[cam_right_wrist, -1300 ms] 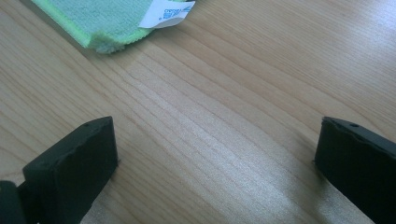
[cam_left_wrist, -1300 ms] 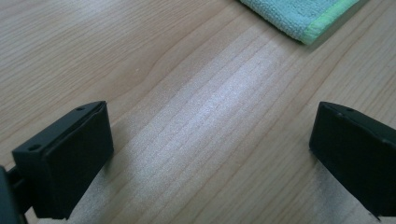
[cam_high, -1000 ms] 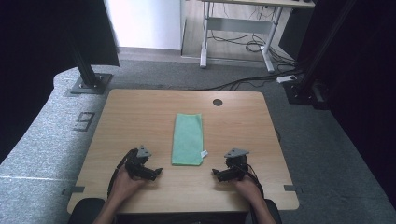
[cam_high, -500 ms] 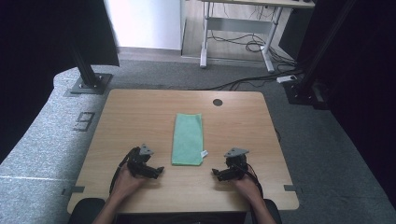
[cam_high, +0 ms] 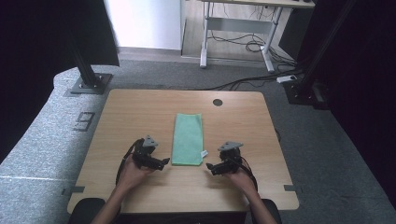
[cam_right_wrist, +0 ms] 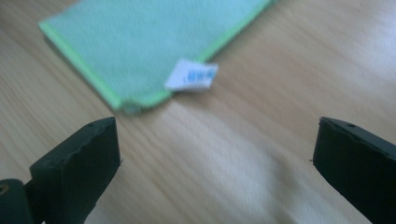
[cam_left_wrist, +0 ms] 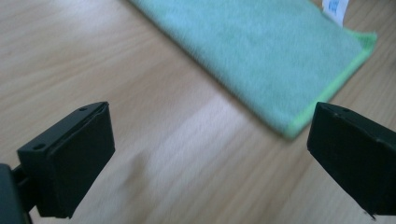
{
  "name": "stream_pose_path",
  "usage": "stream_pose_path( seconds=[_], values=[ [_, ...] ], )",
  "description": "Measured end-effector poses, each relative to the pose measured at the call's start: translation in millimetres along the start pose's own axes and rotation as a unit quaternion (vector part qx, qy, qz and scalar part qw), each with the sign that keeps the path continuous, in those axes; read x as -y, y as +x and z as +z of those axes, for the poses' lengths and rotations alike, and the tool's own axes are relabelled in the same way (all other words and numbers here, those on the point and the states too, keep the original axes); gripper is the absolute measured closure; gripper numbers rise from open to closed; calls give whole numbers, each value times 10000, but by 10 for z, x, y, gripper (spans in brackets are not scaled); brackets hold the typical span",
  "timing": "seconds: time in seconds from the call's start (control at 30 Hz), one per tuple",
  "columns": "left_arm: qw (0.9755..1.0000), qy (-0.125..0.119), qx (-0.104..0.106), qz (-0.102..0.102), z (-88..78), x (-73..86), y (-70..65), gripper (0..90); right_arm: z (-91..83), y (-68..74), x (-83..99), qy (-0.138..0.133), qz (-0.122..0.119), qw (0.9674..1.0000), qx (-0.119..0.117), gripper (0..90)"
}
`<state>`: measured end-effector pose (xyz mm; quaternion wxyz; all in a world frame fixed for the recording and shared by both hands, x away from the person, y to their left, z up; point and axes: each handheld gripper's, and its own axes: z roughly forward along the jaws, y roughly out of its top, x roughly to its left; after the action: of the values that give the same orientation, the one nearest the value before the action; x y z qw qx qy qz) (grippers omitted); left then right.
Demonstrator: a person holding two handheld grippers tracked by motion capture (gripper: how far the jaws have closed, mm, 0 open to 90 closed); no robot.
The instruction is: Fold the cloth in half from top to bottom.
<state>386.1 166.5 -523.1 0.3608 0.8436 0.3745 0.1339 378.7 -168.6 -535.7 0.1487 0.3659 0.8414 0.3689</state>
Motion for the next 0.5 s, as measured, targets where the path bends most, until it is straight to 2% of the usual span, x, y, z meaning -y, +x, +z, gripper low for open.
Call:
stream_pose_path(
  seconds=[0.1, 0.23, 0.37, 0.5],
  values=[
    [10000, -26, 73, 22, 100, -91, -10, 8, 46, 12, -113, -42, -29, 10000, -19, 8],
    [10000, 1, 0, 94, 211, -177, -16, 8, 133, 17, -250, -57, -53, 10000, 36, 10],
    [9999, 34, -114, 97, 305, -208, 4, 8, 257, 15, -341, -11, -64, 9999, 97, 13],
    [9995, 173, -220, 125, 413, -189, 35, 9, 397, 3, -375, 107, -116, 9997, 206, 17]
  ],
)
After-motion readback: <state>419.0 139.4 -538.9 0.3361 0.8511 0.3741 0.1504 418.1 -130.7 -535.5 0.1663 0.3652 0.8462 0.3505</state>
